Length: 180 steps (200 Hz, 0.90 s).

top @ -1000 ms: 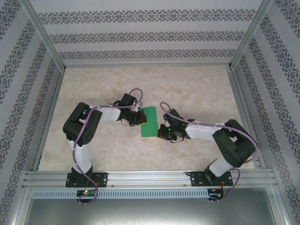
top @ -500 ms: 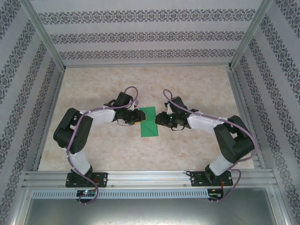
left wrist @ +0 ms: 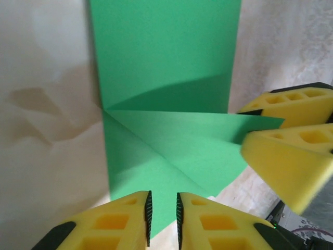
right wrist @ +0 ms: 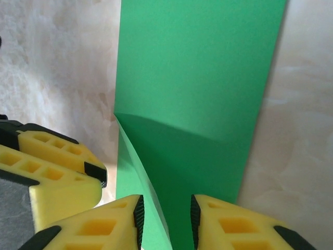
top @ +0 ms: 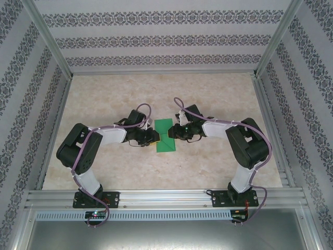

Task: Fold a paper plane with a square sheet of paper (pick it up from the middle)
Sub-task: Rotate the paper at the center of the table.

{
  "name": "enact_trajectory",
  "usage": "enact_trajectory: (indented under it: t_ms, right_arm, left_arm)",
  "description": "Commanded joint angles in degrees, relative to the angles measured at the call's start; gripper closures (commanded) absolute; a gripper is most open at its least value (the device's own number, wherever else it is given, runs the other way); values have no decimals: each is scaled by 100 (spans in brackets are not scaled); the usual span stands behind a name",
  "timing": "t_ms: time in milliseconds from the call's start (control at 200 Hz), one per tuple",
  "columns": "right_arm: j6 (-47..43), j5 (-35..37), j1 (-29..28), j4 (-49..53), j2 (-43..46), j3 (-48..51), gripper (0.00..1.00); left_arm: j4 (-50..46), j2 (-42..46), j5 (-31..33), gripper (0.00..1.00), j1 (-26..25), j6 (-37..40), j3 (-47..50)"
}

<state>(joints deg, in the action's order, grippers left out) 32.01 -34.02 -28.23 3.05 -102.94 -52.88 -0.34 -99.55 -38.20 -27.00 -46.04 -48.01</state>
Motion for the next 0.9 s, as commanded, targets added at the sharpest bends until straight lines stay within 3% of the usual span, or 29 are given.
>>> enact_trajectory:
  t_ms: [0, 230, 400, 520, 669, 894]
  right_arm:
    - [-180, -210, 38, -33, -47, -112, 71]
    - [-81, -134, 37, -77, 8, -80, 71]
    - [-222, -83, 37, 70, 131, -64, 68]
    - [-412, -211, 6, 152, 184, -95, 64]
    - [-512, -227, -136, 257, 93, -279, 62]
    - [-434, -298, -200, 132, -24, -324, 64]
  left_arm:
    - [164, -89, -190, 80, -183, -64, -99]
    - [-588, -357, -26, 86, -279, 185, -241]
    - [-2059, -460, 729, 88, -219, 986, -623]
    - [-2442, -373, 955, 89, 42, 1396, -732]
    - [-2426, -324, 829, 89, 209, 1589, -974]
    - [-1862, -77, 388, 89, 208, 1246, -782]
